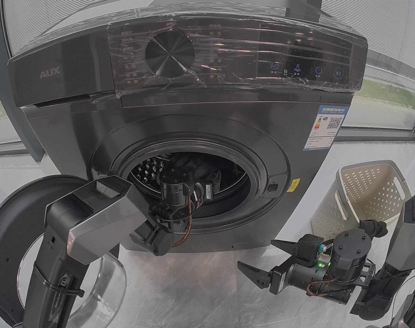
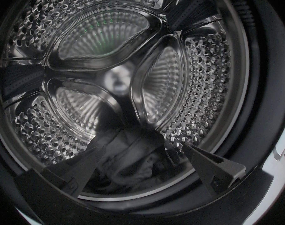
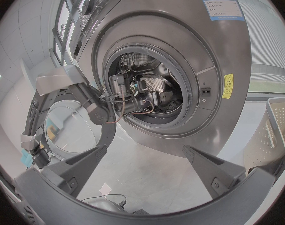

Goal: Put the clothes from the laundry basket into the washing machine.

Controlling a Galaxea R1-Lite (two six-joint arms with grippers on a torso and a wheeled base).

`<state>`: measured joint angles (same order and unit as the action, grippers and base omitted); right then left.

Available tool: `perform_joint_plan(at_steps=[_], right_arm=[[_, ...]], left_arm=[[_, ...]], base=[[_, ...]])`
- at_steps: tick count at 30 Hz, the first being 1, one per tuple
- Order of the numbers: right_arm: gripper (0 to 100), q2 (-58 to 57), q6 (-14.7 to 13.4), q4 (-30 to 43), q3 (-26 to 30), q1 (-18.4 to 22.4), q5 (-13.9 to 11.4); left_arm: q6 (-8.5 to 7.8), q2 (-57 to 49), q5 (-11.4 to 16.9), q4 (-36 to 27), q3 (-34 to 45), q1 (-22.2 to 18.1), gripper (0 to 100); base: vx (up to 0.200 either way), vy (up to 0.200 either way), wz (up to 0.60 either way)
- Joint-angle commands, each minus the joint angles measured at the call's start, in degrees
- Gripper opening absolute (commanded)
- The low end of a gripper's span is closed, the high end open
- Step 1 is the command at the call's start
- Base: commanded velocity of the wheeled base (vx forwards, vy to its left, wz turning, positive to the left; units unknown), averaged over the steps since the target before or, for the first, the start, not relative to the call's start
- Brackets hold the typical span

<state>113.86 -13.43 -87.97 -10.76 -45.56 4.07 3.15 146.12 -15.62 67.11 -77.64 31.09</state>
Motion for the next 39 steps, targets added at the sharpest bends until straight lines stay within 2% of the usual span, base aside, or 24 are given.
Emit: perform_joint_plan(at_steps=[1, 6, 7, 8, 9, 11, 12, 13, 14, 15, 18, 22, 26, 28, 30, 31, 33, 34, 35, 39], right_arm=[[100, -3.2, 0.3, 0.0, 2.3, -0.3, -0.5], [100, -4.7, 0.7, -0.1, 4.2, -0.4, -0.6], [100, -4.7, 0.7, -0.1, 4.3, -0.4, -0.6], [100, -5.6, 0.7, -0.1, 5.0, -0.3, -0.6], [100, -6.2, 0.7, -0.1, 5.4, -0.2, -0.5], [100, -6.8, 0.7, -0.1, 5.8, -0.2, -0.5], [100, -8.1, 0.5, -0.1, 6.6, 0.2, -0.3], [100, -9.2, 0.4, -0.1, 7.2, 0.5, -0.3], [100, -9.2, 0.4, -0.1, 7.2, 0.5, -0.3], [100, -11.0, 0.3, -0.1, 8.5, 0.6, -0.3], [100, -13.8, 0.1, 0.2, 10.8, 0.8, -0.1], [100, -18.1, 0.1, 1.0, 10.8, 2.2, 0.1], [100, -21.0, 0.6, 1.2, 10.8, 4.6, 0.0], [100, -22.9, 1.0, 2.4, 10.8, 6.5, 0.1], [100, -25.3, 3.2, 4.3, 10.8, 10.8, 0.0], [100, -27.6, 5.7, 6.0, 10.8, 15.7, -0.7], [100, -30.9, 8.1, 8.3, 10.8, 20.2, -1.9], [100, -31.8, 8.5, 9.0, 10.8, 21.0, -2.3], [100, -34.7, 9.4, 12.1, 10.8, 23.6, -3.9], [100, -43.9, 9.8, 22.1, 10.8, 26.4, -4.6]], left_arm=[[0.11, -15.1, 0.0, 8.3, 23.8, 5.7, 100], [0.02, -20.8, 0.0, 17.9, 39.6, 9.7, 100], [0.02, -21.0, 0.0, 18.1, 40.0, 9.8, 100], [0.11, -23.2, 0.1, 21.3, 45.0, 10.7, 100], [0.55, -24.7, 0.1, 21.9, 47.8, 11.1, 100], [1.07, -26.5, 0.3, 22.0, 50.0, 11.4, 100], [3.10, -30.9, 0.1, 21.9, 54.2, 12.2, 100], [4.33, -33.5, 0.1, 21.9, 56.5, 12.9, 100], [4.33, -33.5, 0.1, 21.9, 56.5, 12.9, 100], [5.47, -37.3, 0.1, 21.9, 59.5, 13.6, 100], [6.00, -44.3, 0.4, 21.9, 66.0, 15.0, 100], [7.40, -53.7, 0.1, 21.9, 72.4, 18.6, 100], [7.58, -59.5, 0.0, 21.8, 74.7, 18.5, 100], [7.67, -62.2, -0.1, 21.8, 76.9, 16.8, 100], [7.67, -63.2, -0.2, 21.2, 77.6, 13.9, 100], [7.75, -63.9, -0.3, 20.6, 77.6, 11.5, 100], [7.23, -65.1, -0.3, 19.9, 77.6, 10.0, 100], [7.14, -65.3, -0.4, 19.7, 77.6, 9.7, 100], [6.79, -66.2, -0.7, 18.7, 77.6, 9.5, 100], [5.56, -70.2, -2.6, 14.2, 77.6, 9.6, 100]], base=[[0.000, 0.000, 0.00], [0.000, 0.000, 0.00], [0.000, 0.000, 0.00], [0.000, 0.000, 0.00], [0.000, 0.000, 0.00], [0.000, 0.000, 0.00], [0.000, 0.000, 0.00], [0.000, 0.000, 0.00], [0.000, 0.000, 0.00], [0.000, 0.000, 0.00], [0.000, 0.000, 0.00], [0.000, 0.000, 0.00], [0.000, 0.000, 0.00], [0.000, 0.000, 0.00], [0.000, 0.000, 0.00], [0.000, 0.000, 0.00], [0.000, 0.000, 0.00], [0.000, 0.000, 0.00], [0.000, 0.000, 0.00], [0.000, 0.000, 0.00]])
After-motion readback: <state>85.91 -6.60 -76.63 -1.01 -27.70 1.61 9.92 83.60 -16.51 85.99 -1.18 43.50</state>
